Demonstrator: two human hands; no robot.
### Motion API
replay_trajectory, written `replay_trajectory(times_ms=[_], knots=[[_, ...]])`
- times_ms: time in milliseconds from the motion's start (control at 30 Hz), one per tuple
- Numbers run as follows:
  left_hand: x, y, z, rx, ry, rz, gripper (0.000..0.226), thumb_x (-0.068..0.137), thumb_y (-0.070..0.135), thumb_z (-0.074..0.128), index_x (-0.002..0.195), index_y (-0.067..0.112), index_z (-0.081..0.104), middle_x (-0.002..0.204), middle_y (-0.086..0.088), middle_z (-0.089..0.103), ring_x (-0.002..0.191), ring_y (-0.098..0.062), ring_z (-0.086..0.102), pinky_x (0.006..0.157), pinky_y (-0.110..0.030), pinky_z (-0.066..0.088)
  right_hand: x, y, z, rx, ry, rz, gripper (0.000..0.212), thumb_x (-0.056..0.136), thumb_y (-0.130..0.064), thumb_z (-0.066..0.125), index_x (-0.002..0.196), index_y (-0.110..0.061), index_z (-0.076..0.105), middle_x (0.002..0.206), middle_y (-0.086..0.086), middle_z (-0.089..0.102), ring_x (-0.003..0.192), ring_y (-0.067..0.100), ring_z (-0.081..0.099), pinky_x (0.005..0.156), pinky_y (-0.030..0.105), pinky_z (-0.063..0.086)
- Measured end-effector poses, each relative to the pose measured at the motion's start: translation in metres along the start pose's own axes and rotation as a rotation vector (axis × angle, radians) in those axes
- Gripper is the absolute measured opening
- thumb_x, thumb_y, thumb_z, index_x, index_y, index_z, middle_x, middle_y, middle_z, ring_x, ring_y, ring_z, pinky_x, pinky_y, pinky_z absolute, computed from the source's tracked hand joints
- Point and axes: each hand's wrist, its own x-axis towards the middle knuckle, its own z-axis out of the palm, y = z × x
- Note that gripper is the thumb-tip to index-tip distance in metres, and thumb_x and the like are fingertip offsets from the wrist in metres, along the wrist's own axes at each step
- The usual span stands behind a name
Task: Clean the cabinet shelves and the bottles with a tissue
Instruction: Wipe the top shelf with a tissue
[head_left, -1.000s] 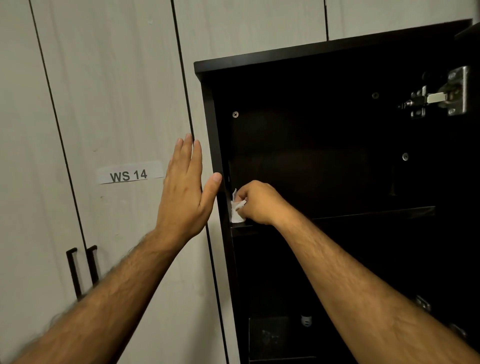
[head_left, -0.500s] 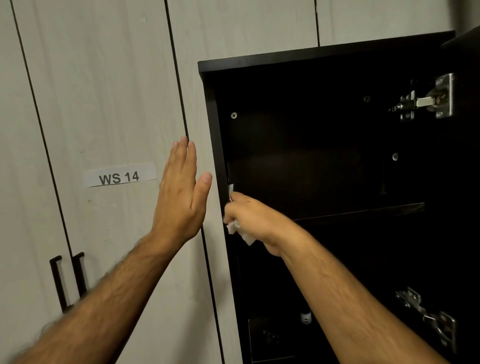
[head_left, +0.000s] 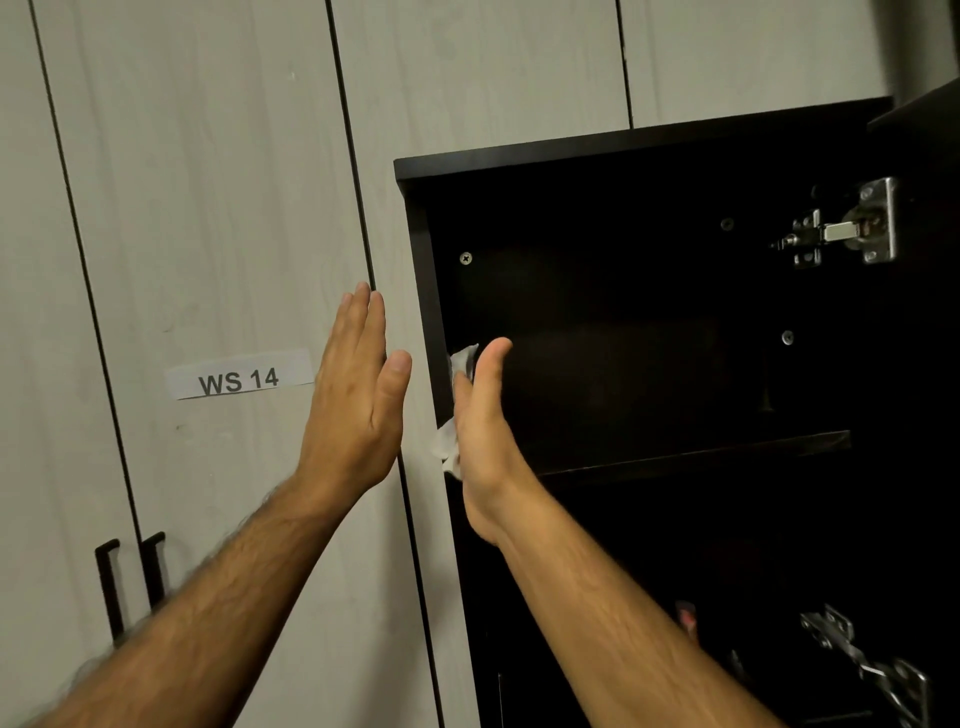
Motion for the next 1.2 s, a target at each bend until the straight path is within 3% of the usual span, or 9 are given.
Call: replay_trajectory(times_ms=[100, 300, 433, 567, 667, 867, 1000, 1200], knots=[[0.003, -0.001, 0.001, 0.012, -0.001, 0.006, 0.08, 0.093, 0.066, 0.005, 0.155, 0.015, 0.01, 0.163, 0.003, 0.003, 0.147, -0.001, -0.004, 0.12, -0.024, 0.001, 0.003, 0.001, -0.003, 0.0, -0.018, -0.025, 0.095, 0.071, -0.083, -0.001, 0.154, -0.038, 0.007, 0.162, -0.017, 0.004, 0.148, 0.005, 0.002, 0.117, 0.04, 0.003], [0.009, 0.002, 0.001, 0.019, 0.006, 0.009, 0.081, 0.092, 0.067, 0.005, 0.155, 0.015, 0.01, 0.163, 0.002, 0.003, 0.147, 0.0, -0.004, 0.12, -0.021, -0.001, 0.018, -0.011, -0.004, -0.09, -0.017, -0.027, 0.096, 0.07, -0.083, -0.002, 0.154, -0.038, 0.006, 0.163, -0.014, 0.001, 0.149, 0.01, 0.0, 0.117, 0.046, 0.001], [0.014, 0.0, 0.004, 0.026, 0.016, 0.025, 0.083, 0.092, 0.068, 0.003, 0.154, 0.014, 0.011, 0.163, 0.001, 0.005, 0.147, -0.001, -0.003, 0.119, -0.02, 0.0, 0.003, -0.005, -0.006, -0.045, -0.059, -0.074, 0.086, 0.076, -0.075, -0.004, 0.154, -0.039, 0.005, 0.161, -0.02, 0.001, 0.147, 0.002, 0.0, 0.109, 0.03, 0.004], [0.018, 0.002, 0.007, 0.038, 0.012, 0.025, 0.082, 0.092, 0.068, 0.003, 0.154, 0.015, 0.011, 0.163, 0.002, 0.005, 0.147, -0.001, -0.003, 0.12, -0.023, 0.001, 0.018, -0.015, -0.009, -0.046, -0.068, -0.08, 0.089, 0.075, -0.076, -0.005, 0.154, -0.038, 0.003, 0.162, -0.016, -0.001, 0.149, 0.007, -0.002, 0.116, 0.04, 0.003], [0.024, 0.005, 0.003, 0.044, 0.019, 0.036, 0.079, 0.093, 0.066, 0.005, 0.154, 0.016, 0.01, 0.163, 0.003, 0.004, 0.147, 0.0, -0.004, 0.119, -0.02, 0.0, 0.033, -0.036, -0.006, -0.073, -0.065, -0.125, 0.095, 0.071, -0.079, -0.006, 0.155, -0.035, 0.004, 0.163, -0.014, 0.0, 0.149, 0.007, -0.002, 0.116, 0.038, 0.001], [0.029, 0.002, -0.01, 0.076, 0.039, 0.023, 0.072, 0.095, 0.056, 0.01, 0.155, 0.015, 0.01, 0.163, 0.004, 0.003, 0.147, 0.0, -0.005, 0.119, -0.02, -0.001, 0.033, -0.039, -0.006, -0.043, -0.082, -0.269, 0.066, 0.093, -0.053, -0.014, 0.154, -0.038, 0.007, 0.162, -0.018, 0.0, 0.139, -0.005, 0.002, 0.103, 0.028, 0.003], [0.024, -0.001, -0.017, 0.099, 0.034, 0.013, 0.073, 0.094, 0.058, 0.009, 0.154, 0.017, 0.01, 0.162, 0.005, 0.003, 0.147, 0.0, -0.005, 0.121, -0.025, 0.001, 0.046, -0.023, -0.008, -0.048, -0.036, -0.183, 0.072, 0.09, -0.062, -0.01, 0.154, -0.035, 0.009, 0.163, -0.013, 0.004, 0.148, 0.009, 0.003, 0.113, 0.033, 0.004], [0.027, 0.0, -0.023, 0.097, 0.05, 0.003, 0.071, 0.095, 0.058, 0.009, 0.154, 0.019, 0.008, 0.162, 0.006, 0.002, 0.146, 0.001, -0.005, 0.121, -0.027, 0.001, 0.067, -0.065, -0.001, -0.038, 0.001, -0.198, 0.075, 0.091, -0.066, -0.007, 0.155, -0.029, 0.003, 0.164, -0.005, 0.005, 0.15, 0.014, 0.007, 0.118, 0.041, 0.003]])
